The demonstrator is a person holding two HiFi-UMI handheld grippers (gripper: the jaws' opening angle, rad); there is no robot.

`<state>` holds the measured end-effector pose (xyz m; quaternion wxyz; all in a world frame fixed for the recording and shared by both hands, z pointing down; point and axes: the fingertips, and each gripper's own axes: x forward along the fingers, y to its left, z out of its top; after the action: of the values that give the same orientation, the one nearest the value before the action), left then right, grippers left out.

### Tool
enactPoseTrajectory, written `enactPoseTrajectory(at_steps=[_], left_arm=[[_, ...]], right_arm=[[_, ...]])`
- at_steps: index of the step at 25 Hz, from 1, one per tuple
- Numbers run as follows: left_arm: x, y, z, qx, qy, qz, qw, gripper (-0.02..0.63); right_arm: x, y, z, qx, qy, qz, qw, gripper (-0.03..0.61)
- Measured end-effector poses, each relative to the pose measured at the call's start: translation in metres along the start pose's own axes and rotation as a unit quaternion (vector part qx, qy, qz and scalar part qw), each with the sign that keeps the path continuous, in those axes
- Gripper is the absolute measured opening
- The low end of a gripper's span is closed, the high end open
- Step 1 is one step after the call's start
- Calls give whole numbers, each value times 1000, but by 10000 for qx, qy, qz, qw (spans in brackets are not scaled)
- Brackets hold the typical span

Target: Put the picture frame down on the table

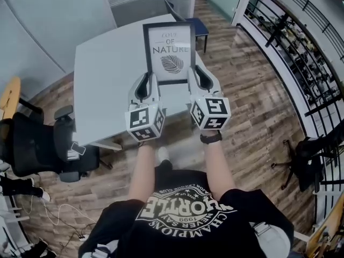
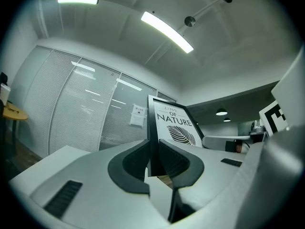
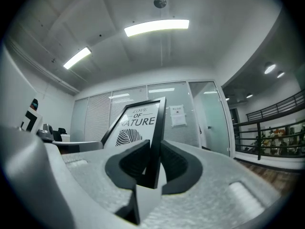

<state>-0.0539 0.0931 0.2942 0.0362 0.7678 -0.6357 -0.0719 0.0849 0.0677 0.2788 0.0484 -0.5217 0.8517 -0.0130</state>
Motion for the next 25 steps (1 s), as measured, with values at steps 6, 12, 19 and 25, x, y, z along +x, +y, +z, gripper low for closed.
enactPoseTrajectory(at_steps=[6,12,19,25], left_arm=[[64,60,-3,-188,164,-34,9997,66],[105,90,-7,-191,147,-107,9997,66],[124,102,-19,-403,59,-224,9989,66],[137,109,-33,-532,152,-294,9980,66]], right_arm=[[81,8,-14,56,152,-56,9999,71],[129,7,-23,6,177,-115,9998,71],[143,5,-34,-138,181,-280,9993,72],[155,0,-47,-200,361,-418,9983,75]])
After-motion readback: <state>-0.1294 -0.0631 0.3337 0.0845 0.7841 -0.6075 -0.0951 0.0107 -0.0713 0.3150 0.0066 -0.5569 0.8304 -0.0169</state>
